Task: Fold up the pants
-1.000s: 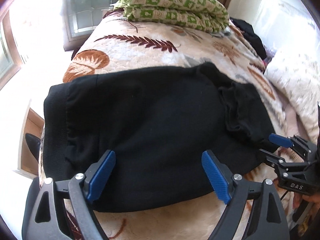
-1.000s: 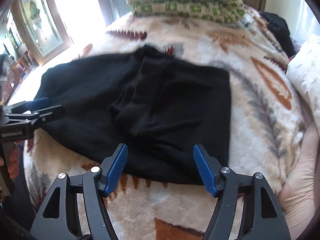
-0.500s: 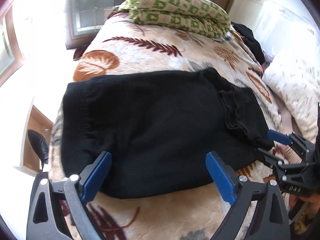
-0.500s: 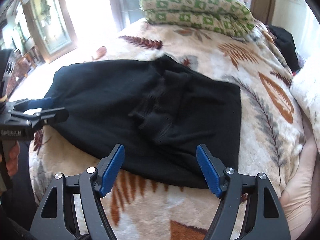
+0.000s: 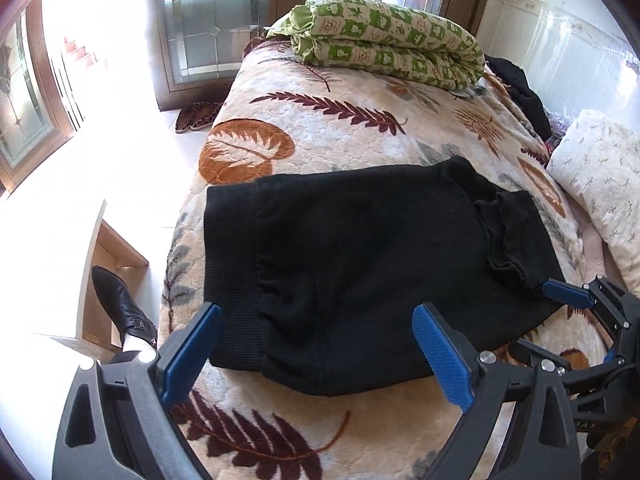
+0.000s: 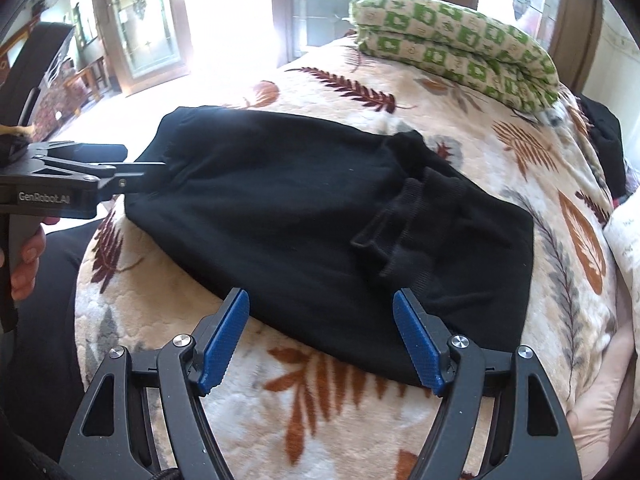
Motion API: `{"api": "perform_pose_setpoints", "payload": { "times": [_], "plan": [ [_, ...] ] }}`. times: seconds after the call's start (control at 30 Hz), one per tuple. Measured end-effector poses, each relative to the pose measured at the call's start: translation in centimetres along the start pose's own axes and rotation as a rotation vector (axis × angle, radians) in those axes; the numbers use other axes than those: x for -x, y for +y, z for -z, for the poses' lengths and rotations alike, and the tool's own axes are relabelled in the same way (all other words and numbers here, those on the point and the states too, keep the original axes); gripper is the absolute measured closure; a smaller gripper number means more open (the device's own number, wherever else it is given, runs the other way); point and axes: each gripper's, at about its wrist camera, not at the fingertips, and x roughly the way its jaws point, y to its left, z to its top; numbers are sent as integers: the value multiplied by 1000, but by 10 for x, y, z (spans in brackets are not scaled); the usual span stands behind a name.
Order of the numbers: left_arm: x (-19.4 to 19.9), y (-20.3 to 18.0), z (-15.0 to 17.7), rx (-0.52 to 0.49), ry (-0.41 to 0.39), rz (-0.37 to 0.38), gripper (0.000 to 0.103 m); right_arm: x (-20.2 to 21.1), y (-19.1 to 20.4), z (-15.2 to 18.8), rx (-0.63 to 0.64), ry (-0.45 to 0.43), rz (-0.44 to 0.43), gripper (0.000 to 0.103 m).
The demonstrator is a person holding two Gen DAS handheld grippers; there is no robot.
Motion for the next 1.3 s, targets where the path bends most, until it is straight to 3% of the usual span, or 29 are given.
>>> {"api": "perform_pose_setpoints", "payload": {
  "times": [0.4,1.07,1.3],
  "plan": [
    [1,21,-8,-6,-10,-13,6,-9,46,-16,95,-10,-55,28],
    [-33,89,-28,208,47,36,6,-43,124,-39,300,-31,-136,28],
    [-40,94,-27,220,54,46,6,-43,133,-38,334,-40,-134,28]
  ]
}}
